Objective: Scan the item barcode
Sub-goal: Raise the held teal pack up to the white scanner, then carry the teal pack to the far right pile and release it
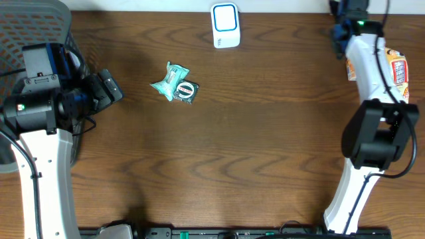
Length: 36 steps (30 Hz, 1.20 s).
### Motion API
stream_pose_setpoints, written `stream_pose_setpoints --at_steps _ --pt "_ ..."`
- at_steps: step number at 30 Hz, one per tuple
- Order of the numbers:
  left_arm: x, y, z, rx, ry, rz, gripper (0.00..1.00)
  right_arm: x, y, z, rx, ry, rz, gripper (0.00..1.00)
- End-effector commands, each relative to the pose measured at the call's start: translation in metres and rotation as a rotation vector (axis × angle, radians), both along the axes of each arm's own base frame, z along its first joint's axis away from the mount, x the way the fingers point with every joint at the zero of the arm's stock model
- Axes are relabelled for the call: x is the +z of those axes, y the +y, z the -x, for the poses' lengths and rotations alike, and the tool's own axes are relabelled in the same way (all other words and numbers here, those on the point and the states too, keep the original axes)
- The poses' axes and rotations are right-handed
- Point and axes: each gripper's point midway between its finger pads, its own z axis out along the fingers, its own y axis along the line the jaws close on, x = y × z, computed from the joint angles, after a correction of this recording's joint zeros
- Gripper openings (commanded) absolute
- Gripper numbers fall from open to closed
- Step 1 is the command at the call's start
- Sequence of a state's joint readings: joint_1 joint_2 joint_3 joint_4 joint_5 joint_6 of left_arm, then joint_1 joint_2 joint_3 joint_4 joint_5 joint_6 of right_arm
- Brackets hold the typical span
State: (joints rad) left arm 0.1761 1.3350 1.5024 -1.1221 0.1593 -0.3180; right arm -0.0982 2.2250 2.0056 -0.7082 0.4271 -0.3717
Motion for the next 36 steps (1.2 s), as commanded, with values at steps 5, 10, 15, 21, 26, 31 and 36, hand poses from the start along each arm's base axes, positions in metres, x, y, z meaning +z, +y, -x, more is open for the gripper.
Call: stream_pose_setpoints --at_steps 5,10,15,21,26,31,36 --pt "0.007 0.001 -0.002 0.003 -0.017 0.002 0.98 -0.011 -0.047 0.018 -0.158 -0.022 -0.092 0.01" --pt "0.007 0.001 -0.002 0.003 -0.017 0.002 0.98 -0.014 -0.064 0.028 -0.193 -0.006 -0.095 0.06" --pt "0.007 0.001 -0.002 0.003 -0.017 0.002 0.97 -0.015 -0.071 0.033 -0.207 0.007 -0.097 0.15" --pt "0.007 0.001 -0.002 0.003 -0.017 0.002 0.97 -0.017 -0.070 0.036 -0.206 0.021 -0.101 0.18" --pt "0.007 0.001 -0.002 0.002 -0.017 0.002 0.98 -0.020 -0.067 0.038 -0.218 0.027 -0.118 0.25" --pt "0.007 0.001 -0.002 0.002 -0.017 0.002 0.98 -0.030 -0.039 0.031 -0.126 0.032 -0.269 0.27" --pt "0.007 0.001 -0.002 0.003 -0.017 0.002 0.98 -0.021 -0.013 0.023 -0.093 -0.004 -0.337 0.21"
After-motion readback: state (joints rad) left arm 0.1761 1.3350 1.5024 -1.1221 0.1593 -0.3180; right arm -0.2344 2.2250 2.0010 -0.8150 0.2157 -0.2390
